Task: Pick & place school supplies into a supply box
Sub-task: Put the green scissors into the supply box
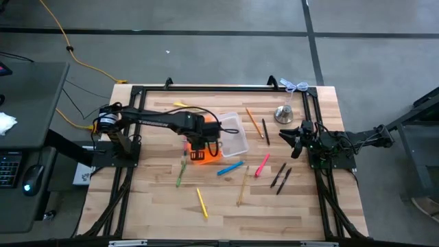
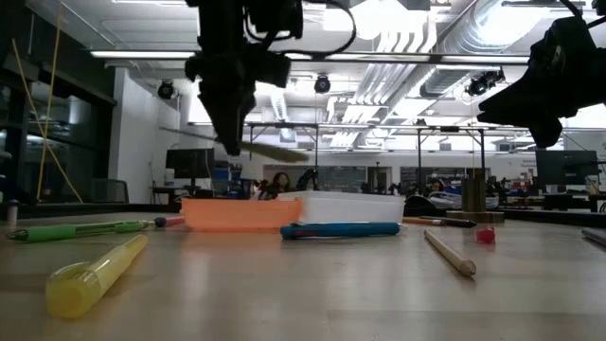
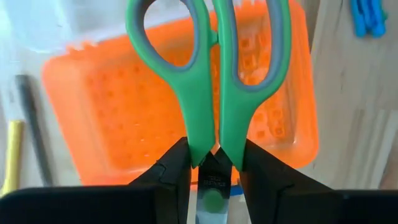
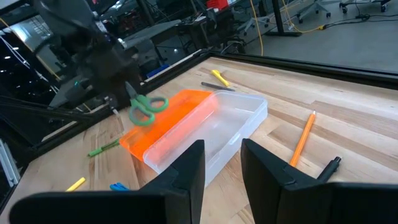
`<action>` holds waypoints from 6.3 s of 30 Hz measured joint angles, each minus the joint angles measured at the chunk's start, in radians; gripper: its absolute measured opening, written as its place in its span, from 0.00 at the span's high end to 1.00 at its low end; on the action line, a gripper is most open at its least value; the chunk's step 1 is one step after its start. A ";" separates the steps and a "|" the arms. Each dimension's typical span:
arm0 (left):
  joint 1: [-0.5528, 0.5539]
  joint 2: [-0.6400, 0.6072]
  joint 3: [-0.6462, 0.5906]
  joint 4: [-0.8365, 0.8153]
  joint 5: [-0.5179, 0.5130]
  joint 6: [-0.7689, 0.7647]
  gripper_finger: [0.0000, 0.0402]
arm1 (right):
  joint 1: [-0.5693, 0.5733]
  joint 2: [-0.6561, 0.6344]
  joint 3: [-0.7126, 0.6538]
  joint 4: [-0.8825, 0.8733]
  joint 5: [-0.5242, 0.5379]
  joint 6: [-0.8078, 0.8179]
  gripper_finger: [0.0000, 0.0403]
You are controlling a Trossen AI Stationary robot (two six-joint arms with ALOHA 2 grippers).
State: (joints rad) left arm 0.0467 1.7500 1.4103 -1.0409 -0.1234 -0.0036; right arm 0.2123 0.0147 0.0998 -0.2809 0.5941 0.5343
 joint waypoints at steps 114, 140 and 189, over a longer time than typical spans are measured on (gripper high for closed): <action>0.090 0.386 0.251 0.364 -0.054 -1.410 0.64 | 0.000 0.060 0.000 -0.001 -0.020 -0.177 0.79; 0.091 0.435 0.252 0.279 -0.045 -1.298 0.64 | 0.000 0.105 0.000 0.000 -0.052 -0.177 0.79; 0.091 0.441 0.318 0.306 -0.015 -1.038 0.64 | 0.000 0.106 0.000 0.000 -0.052 -0.177 0.79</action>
State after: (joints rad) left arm 0.1379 2.1906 1.7279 -0.7345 -0.1386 -1.0416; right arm 0.2122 0.1207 0.1001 -0.2813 0.5419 0.3576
